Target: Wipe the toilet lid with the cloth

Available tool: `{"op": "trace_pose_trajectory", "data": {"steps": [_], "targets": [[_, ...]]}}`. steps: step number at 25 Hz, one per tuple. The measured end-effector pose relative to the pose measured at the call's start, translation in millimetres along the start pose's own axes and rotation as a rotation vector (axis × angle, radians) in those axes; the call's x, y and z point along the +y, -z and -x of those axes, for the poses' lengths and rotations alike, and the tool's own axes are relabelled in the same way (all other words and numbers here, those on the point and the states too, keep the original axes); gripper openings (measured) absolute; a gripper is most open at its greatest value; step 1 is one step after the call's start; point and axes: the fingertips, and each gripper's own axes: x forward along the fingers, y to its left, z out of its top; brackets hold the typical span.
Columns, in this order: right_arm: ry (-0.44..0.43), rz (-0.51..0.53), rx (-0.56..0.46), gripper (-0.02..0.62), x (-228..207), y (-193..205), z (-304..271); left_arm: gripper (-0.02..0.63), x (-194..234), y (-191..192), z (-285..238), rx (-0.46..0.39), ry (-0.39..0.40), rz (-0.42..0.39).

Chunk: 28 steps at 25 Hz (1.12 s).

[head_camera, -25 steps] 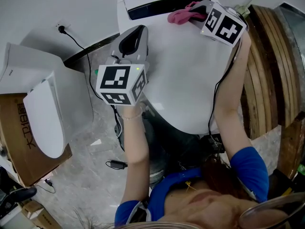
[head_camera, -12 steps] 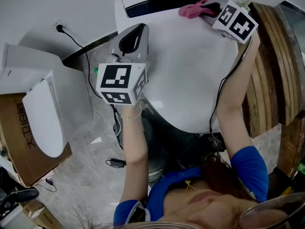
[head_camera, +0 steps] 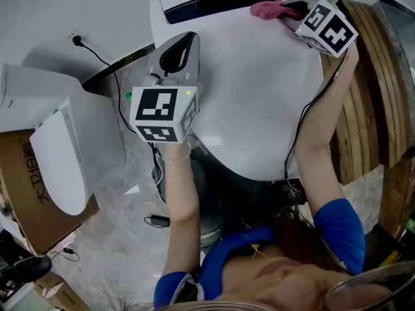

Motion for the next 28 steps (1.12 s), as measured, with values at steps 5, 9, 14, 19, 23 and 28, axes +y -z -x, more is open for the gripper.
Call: {"op": "trace_pose_trajectory", "data": {"steps": [5,9,14,19,23,28], "targets": [[0.031,-0.025,0.026,0.072,-8,11,3,0.003,0,1,-1,0.004,0.000,-0.007],[0.070,-0.034,0.078,0.072,-16,25,6,0.003,1,1,1,0.006,-0.004,-0.008],[0.087,-0.040,0.090,0.074,-19,30,7,0.003,2,1,1,0.006,-0.008,-0.014],[0.086,-0.059,0.075,0.071,-18,30,7,0.002,2,2,0,0.010,-0.010,-0.016],[0.072,-0.065,0.090,0.071,-15,31,9,0.003,1,2,0,0.011,-0.012,-0.020],[0.044,-0.071,0.126,0.071,-8,32,13,0.002,3,0,2,0.009,-0.021,-0.021]]}}
